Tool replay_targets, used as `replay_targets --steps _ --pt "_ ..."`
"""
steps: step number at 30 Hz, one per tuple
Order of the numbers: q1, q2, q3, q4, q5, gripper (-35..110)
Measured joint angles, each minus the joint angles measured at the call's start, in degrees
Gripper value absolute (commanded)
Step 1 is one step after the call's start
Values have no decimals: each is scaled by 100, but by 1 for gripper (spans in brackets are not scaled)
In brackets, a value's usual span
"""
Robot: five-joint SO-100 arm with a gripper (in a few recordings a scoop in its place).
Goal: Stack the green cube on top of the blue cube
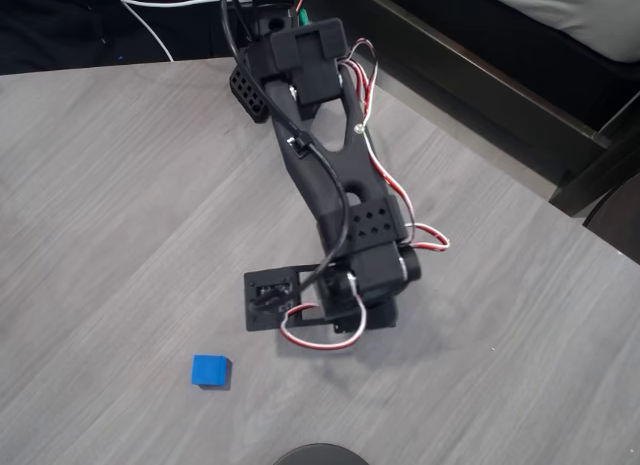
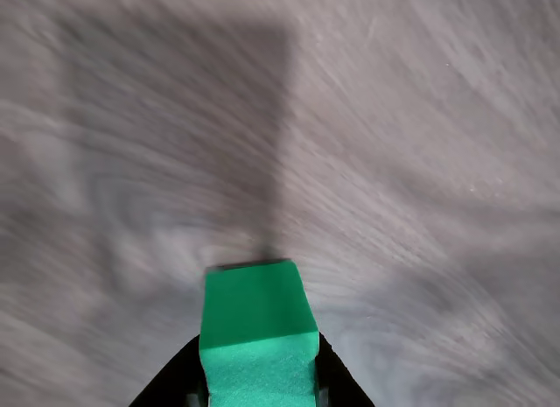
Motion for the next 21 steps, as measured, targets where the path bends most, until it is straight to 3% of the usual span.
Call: replay_targets --steps 9,21 --pt "554 -9 -1687 1248 -202 0" --pt "2259 -475 -2874 1354 -1169 0"
